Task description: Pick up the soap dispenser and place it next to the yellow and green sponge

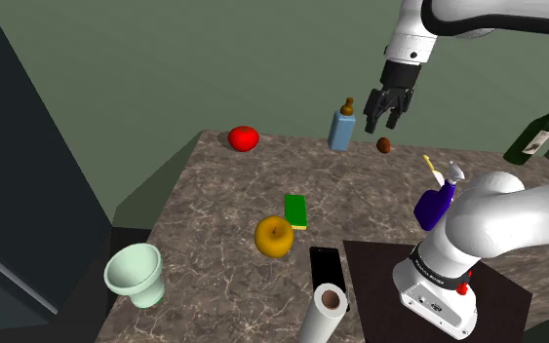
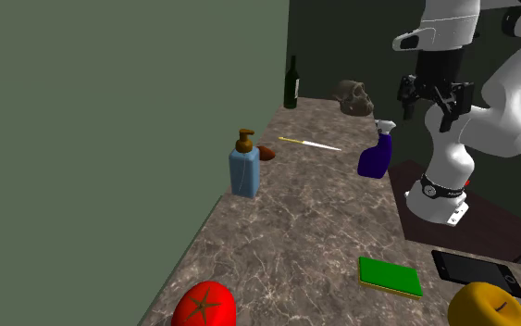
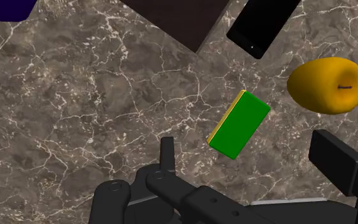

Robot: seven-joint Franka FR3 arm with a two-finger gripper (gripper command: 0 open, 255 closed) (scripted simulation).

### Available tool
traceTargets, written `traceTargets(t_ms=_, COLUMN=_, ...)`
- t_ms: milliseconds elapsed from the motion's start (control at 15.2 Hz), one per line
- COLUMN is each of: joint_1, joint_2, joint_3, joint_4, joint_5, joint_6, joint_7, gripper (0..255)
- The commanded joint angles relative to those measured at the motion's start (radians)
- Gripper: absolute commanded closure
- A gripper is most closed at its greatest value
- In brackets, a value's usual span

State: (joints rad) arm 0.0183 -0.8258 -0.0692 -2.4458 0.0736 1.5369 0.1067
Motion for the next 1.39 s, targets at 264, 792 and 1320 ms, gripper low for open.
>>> traceTargets(t_ms=264, joint_1=-0.024, joint_2=0.112, joint_3=-0.052, joint_4=0.037, joint_5=-0.048, joint_6=0.082, joint_7=-0.052, gripper=0)
traceTargets(t_ms=792, joint_1=-0.058, joint_2=0.358, joint_3=-0.151, joint_4=0.163, joint_5=-0.104, joint_6=0.223, joint_7=-0.148, gripper=0)
traceTargets(t_ms=1320, joint_1=-0.083, joint_2=0.623, joint_3=-0.242, joint_4=0.357, joint_5=-0.099, joint_6=0.315, joint_7=-0.247, gripper=0)
